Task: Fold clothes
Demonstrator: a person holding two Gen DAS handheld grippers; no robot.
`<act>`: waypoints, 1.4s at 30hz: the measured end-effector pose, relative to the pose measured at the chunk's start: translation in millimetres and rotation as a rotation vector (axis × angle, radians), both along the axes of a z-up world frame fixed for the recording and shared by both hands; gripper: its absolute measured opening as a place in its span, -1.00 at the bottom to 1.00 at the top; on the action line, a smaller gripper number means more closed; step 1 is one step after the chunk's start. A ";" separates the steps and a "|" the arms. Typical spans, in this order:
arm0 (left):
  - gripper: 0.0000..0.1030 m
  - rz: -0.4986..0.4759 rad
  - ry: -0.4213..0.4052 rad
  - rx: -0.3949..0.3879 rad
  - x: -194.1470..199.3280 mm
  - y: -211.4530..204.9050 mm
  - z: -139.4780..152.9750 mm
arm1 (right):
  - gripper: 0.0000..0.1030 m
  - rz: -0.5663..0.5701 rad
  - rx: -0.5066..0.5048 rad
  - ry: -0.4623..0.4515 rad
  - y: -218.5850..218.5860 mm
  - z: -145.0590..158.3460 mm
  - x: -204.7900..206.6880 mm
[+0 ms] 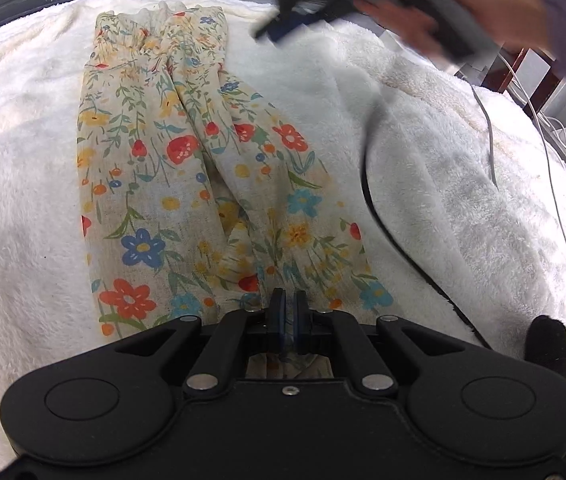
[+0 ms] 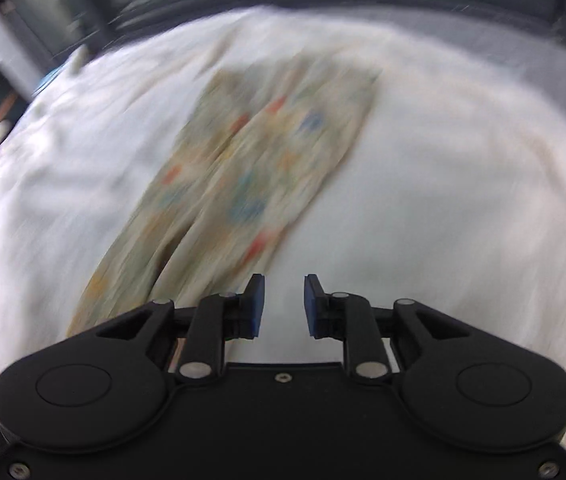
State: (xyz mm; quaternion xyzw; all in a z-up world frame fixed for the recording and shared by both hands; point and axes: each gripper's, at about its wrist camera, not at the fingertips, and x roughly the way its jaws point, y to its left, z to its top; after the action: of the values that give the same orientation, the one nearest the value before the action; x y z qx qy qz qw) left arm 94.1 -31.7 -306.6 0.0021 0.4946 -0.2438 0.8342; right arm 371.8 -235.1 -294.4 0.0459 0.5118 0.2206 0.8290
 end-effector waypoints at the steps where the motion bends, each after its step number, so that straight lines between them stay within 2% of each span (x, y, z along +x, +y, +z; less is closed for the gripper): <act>1: -0.92 0.001 0.003 -0.005 0.3 0.7 -0.3 | -0.42 -0.024 0.006 0.010 6.4 0.6 19.9; 3: -0.92 0.001 0.007 -0.013 0.3 2.1 -1.0 | 0.01 -0.064 0.012 0.037 23.2 1.1 51.6; 4: -0.92 -0.001 0.008 -0.017 0.0 2.6 -1.5 | 0.43 -0.079 0.007 0.038 34.7 1.0 62.0; 5: -0.92 -0.003 0.010 -0.021 0.3 3.4 -1.8 | 0.54 -0.086 0.001 0.032 46.5 0.6 71.2; 7: -0.92 -0.005 0.014 -0.027 0.8 4.3 -1.7 | 0.53 -0.066 -0.053 -0.018 70.9 -4.2 79.8; 9: -0.92 -0.006 0.018 -0.033 1.6 5.3 -1.8 | 0.46 -0.057 -0.099 -0.004 87.7 -16.6 87.7; 10: -0.92 -0.008 0.017 -0.035 1.5 5.4 -1.9 | 0.05 -0.058 -0.110 0.015 92.1 -23.5 91.1; 11: -0.92 -0.010 0.015 -0.037 1.3 5.7 -2.1 | -0.72 -0.063 -0.122 0.033 95.9 -30.5 94.5; 12: -0.92 -0.008 0.016 -0.038 1.2 5.7 -2.2 | -0.97 -0.078 -0.127 0.045 97.4 -36.1 96.9; 16: -0.92 -0.009 0.014 -0.038 -0.4 6.3 -1.3 | -0.96 -0.015 -0.114 -0.069 110.8 -25.4 87.9; 18: -0.92 -0.007 0.013 -0.038 -0.7 6.1 -1.3 | -0.96 0.057 -0.183 -0.141 129.4 -20.5 82.3; 21: -0.92 -0.005 0.013 -0.039 -1.0 5.9 -1.3 | -0.86 0.146 -0.311 -0.136 149.2 -31.0 82.0; 22: -0.92 -0.005 0.012 -0.039 -1.2 5.8 -1.3 | -0.72 0.149 -0.308 -0.138 148.9 -29.2 81.7; 23: -0.92 -0.004 0.012 -0.039 -1.3 5.7 -1.3 | -0.50 0.140 -0.274 -0.148 144.5 -22.7 80.9; 25: -0.92 -0.003 0.012 -0.039 -1.5 5.6 -1.3 | -0.33 0.130 -0.212 -0.181 132.3 -3.8 77.1; 27: -0.92 -0.001 0.012 -0.039 -1.8 5.4 -1.3 | -0.07 0.162 -0.204 -0.236 119.9 24.2 69.9; 28: -0.92 -0.001 0.012 -0.038 -1.8 5.2 -1.1 | 0.20 0.185 -0.208 -0.266 113.2 39.3 63.1; 29: -0.92 0.000 0.012 -0.037 -2.0 5.0 -0.6 | 0.30 0.211 -0.209 -0.300 106.0 54.1 54.1; 32: -0.92 -0.002 0.008 -0.030 -2.9 4.0 0.8 | 0.33 0.311 -0.227 -0.326 87.2 90.5 22.8; 35: -0.92 0.029 0.019 -0.054 -4.1 7.6 9.2 | 0.33 0.477 -0.308 -0.215 77.4 98.7 -19.8; 38: -0.92 0.044 -0.002 -0.140 -10.5 16.1 31.1 | 0.32 0.634 -0.425 -0.174 63.4 98.2 -90.2; 40: -0.91 0.046 -0.019 -0.201 -14.2 24.1 45.3 | 0.32 0.715 -0.430 -0.181 48.9 97.7 -146.5; 42: -0.91 0.040 -0.047 -0.192 -16.2 35.1 57.7 | 0.32 0.780 -0.433 -0.231 40.2 89.1 -198.9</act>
State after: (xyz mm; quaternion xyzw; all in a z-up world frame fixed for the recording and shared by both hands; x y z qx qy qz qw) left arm 77.9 3.4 -248.9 -0.0822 0.4492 -0.2735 0.8466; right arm 172.9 -194.8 -205.3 -0.3494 0.4294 0.4078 0.7261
